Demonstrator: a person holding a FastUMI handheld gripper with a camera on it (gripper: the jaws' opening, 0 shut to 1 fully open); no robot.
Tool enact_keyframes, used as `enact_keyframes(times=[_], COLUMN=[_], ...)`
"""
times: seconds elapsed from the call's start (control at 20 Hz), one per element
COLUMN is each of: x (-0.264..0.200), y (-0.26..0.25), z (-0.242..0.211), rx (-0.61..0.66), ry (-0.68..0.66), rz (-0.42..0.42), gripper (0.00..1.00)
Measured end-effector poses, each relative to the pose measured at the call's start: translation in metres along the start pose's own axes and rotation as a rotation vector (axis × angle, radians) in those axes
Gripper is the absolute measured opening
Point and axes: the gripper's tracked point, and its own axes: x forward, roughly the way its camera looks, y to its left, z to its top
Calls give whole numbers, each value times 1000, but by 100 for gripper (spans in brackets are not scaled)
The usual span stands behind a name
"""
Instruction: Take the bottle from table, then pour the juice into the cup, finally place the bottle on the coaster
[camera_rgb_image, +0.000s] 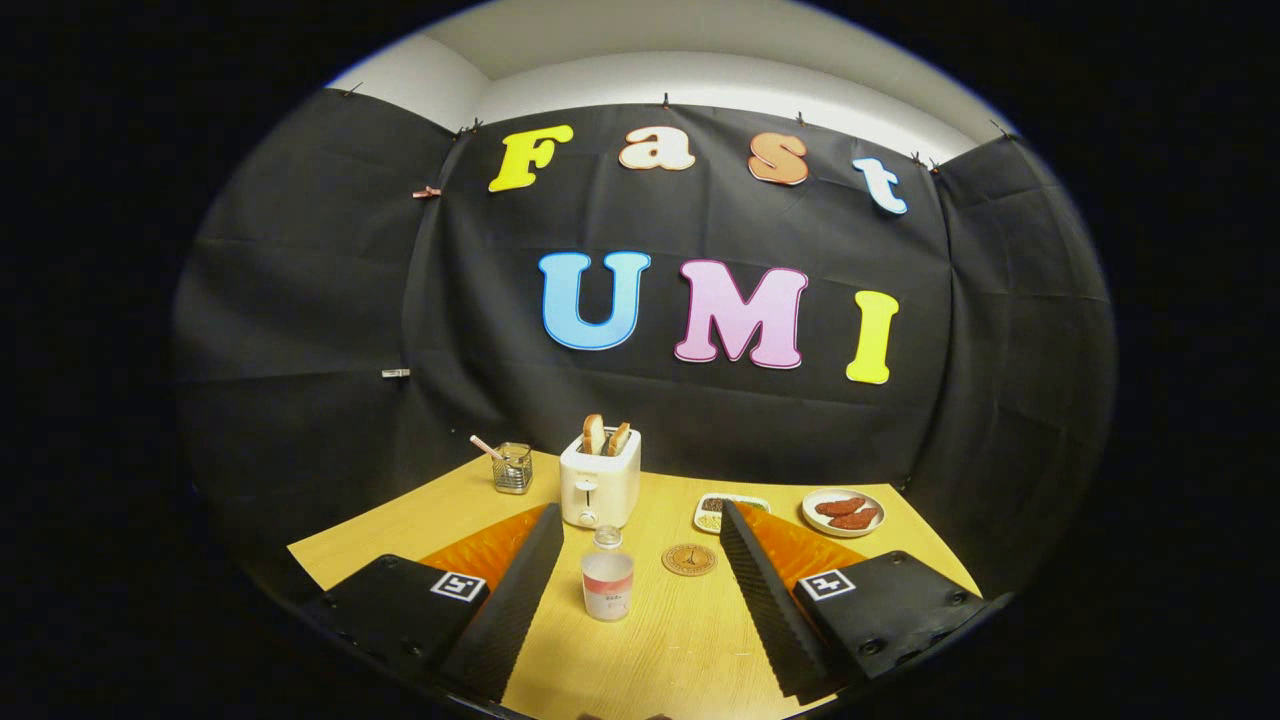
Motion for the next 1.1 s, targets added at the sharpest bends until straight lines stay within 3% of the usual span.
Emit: enact_keyframes(times=[0.6,1.1], x=[59,101], y=[41,40], z=[-33,-97], rx=[88,127], ry=[22,60], rz=[-145,-267], gripper=[97,97])
